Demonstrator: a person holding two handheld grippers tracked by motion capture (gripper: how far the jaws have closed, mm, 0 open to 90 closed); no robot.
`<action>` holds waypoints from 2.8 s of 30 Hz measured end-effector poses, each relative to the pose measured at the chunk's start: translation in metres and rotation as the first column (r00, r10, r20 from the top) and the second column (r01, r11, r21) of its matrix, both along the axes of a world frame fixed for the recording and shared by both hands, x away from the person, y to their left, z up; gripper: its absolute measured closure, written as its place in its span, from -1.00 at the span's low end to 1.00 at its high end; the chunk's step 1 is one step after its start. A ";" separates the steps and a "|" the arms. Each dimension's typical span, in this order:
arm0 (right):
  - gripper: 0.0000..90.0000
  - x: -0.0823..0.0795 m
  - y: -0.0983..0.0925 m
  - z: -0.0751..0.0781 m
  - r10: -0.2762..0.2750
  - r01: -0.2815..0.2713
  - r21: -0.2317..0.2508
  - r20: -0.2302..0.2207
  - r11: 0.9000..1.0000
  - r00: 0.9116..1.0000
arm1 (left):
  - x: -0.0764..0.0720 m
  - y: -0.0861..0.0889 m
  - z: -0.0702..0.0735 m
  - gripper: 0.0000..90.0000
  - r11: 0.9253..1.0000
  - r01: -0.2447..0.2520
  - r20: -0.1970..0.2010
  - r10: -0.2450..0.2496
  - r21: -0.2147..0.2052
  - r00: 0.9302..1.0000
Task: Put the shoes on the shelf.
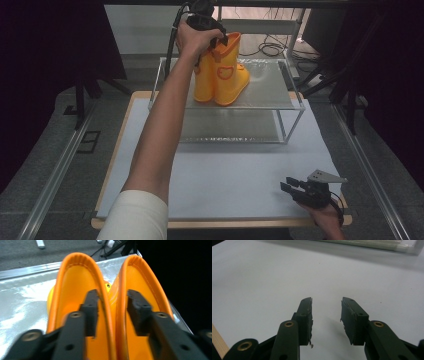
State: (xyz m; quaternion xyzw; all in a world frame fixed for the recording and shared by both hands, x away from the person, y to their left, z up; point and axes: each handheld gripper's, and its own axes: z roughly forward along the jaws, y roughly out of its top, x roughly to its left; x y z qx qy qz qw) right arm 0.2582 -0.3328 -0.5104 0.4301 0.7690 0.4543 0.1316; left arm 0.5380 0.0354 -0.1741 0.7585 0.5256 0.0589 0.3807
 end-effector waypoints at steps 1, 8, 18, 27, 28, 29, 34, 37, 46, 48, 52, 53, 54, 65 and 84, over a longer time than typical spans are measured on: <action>0.33 0.000 0.000 0.000 0.001 -0.001 0.000 -0.002 1.000 1.000 | -0.001 0.000 0.003 0.15 1.000 -0.007 0.018 0.007 -0.007 1.000; 0.33 0.001 0.001 -0.001 0.005 -0.005 -0.002 0.000 1.000 1.000 | -0.006 -0.006 0.019 -0.19 1.000 0.005 0.047 -0.004 -0.008 0.999; 0.33 0.001 0.000 0.000 -0.001 0.001 -0.004 -0.004 1.000 1.000 | -0.039 0.020 0.042 0.27 0.998 0.035 0.139 -0.027 -0.058 0.990; 0.33 -0.001 -0.002 0.003 -0.017 0.017 -0.006 0.007 1.000 1.000 | -0.086 0.047 0.055 0.56 0.991 0.107 0.207 -0.089 -0.076 0.974; 0.32 -0.001 -0.002 0.003 -0.019 0.019 -0.003 0.006 1.000 1.000 | -0.091 0.051 0.055 0.59 0.991 0.110 0.210 -0.093 -0.071 0.973; 0.32 -0.001 -0.002 0.003 -0.020 0.020 -0.004 0.008 1.000 1.000 | -0.094 0.054 0.055 0.62 0.991 0.111 0.212 -0.094 -0.069 0.973; 0.30 -0.001 -0.005 0.003 -0.032 0.032 -0.004 0.011 0.999 0.999 | -0.107 0.065 0.042 0.78 0.993 0.114 0.204 -0.105 -0.036 0.973; 0.30 -0.001 -0.006 0.004 -0.039 0.039 -0.002 0.012 0.999 0.999 | -0.111 0.071 0.028 0.89 0.992 0.125 0.187 -0.119 -0.021 0.975; 0.30 0.000 -0.007 0.003 -0.041 0.041 -0.006 0.010 0.999 0.999 | -0.114 0.092 -0.013 1.00 0.994 0.112 0.144 -0.113 0.015 0.983; 0.30 0.000 -0.006 0.002 -0.040 0.040 -0.008 0.009 0.999 0.999 | -0.112 0.096 -0.026 1.00 0.994 0.107 0.127 -0.108 0.020 0.986; 0.30 0.000 -0.006 0.002 -0.036 0.036 -0.013 0.008 0.999 0.999 | -0.107 0.099 -0.051 1.00 0.994 0.098 0.096 -0.101 0.040 0.990; 0.30 0.000 -0.006 0.002 -0.037 0.037 -0.013 0.008 0.999 0.999 | -0.105 0.099 -0.057 1.00 0.994 0.098 0.089 -0.102 0.049 0.991; 0.30 0.000 -0.006 0.002 -0.037 0.037 -0.014 0.008 0.999 0.999 | -0.104 0.099 -0.062 1.00 0.994 0.100 0.081 -0.104 0.049 0.991; 0.30 0.000 -0.007 0.001 -0.045 0.045 -0.014 0.002 0.999 0.999 | -0.085 0.096 -0.105 1.00 0.992 0.088 0.038 -0.091 0.091 0.995; 0.31 0.002 -0.010 -0.003 -0.047 0.047 -0.019 -0.007 0.999 0.999 | -0.056 0.081 -0.147 1.00 0.997 0.048 0.013 -0.049 0.063 0.999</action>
